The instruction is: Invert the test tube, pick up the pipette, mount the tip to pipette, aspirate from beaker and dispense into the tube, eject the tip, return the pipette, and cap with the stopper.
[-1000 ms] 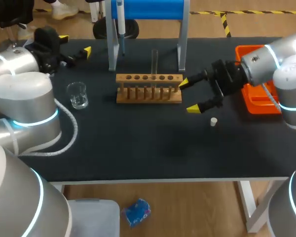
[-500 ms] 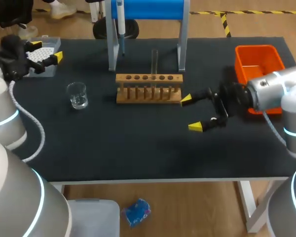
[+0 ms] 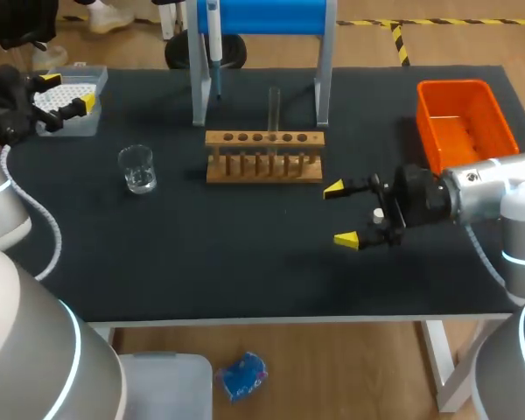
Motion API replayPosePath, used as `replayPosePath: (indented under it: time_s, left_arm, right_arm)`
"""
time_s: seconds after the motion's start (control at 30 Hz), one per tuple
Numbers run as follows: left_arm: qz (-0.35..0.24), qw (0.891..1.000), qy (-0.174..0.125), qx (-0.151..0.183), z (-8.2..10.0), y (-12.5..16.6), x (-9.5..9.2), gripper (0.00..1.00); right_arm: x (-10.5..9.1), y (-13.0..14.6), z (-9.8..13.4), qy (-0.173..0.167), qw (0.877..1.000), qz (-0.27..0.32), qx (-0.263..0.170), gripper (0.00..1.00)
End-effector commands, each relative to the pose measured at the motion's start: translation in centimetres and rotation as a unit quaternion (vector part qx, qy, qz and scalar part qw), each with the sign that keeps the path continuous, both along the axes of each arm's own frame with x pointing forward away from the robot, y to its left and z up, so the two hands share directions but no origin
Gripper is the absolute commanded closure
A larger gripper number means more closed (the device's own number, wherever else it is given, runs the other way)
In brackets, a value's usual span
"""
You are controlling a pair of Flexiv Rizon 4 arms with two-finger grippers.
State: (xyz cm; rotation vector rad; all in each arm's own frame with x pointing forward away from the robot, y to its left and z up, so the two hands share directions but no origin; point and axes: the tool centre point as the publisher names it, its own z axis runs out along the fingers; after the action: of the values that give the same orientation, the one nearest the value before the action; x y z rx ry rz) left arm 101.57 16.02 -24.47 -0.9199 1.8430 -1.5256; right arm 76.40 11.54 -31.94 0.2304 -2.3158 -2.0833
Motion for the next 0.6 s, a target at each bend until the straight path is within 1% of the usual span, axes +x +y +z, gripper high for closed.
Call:
replayPosePath:
  time_s: [0.03, 0.27, 0.3, 0.43, 0.5, 0.53, 0.57, 0.6]
  left_arm:
    - [0.009, 1.0, -0.003, 0.0, 0.0, -0.3, 0.0, 0.0]
    - [0.009, 1.0, -0.003, 0.0, 0.0, -0.3, 0.0, 0.0]
    - [0.008, 1.0, 0.003, 0.009, -0.4, 0.1, 0.1, 0.0]
    - [0.028, 0.999, 0.031, 0.024, -1.0, 2.6, 0.8, 0.0]
    - [0.034, 0.998, 0.041, 0.023, -1.2, 3.7, 1.2, 0.0]
    - [0.035, 0.998, 0.05, 0.032, -1.4, 4.2, 1.4, 0.0]
    - [0.035, 0.997, 0.055, 0.03, -1.5, 4.7, 1.7, 0.0]
    - [0.036, 0.997, 0.069, 0.016, -1.7, 5.1, 2.0, 0.0]
  right_arm:
    - [-0.1, 0.0, 0.1, -0.001, 1.0, -0.002, -0.001, 0.0]
    - [-0.1, 0.0, 0.1, -0.001, 1.0, -0.002, -0.001, 0.0]
    - [-0.1, 0.0, 0.1, -0.001, 1.0, -0.002, -0.001, 0.0]
    - [-0.1, 0.0, 0.1, -0.001, 1.0, -0.002, -0.001, 0.0]
    - [-0.1, 0.0, 0.1, -0.001, 1.0, -0.002, -0.001, 0.0]
    - [-0.1, 0.0, 0.1, -0.001, 1.0, -0.002, -0.001, 0.0]
    - [-0.1, 0.0, 0.1, -0.001, 1.0, -0.002, -0.001, 0.0]
    - [-0.1, 0.0, 0.1, -0.001, 1.0, -0.002, -0.001, 0.0]
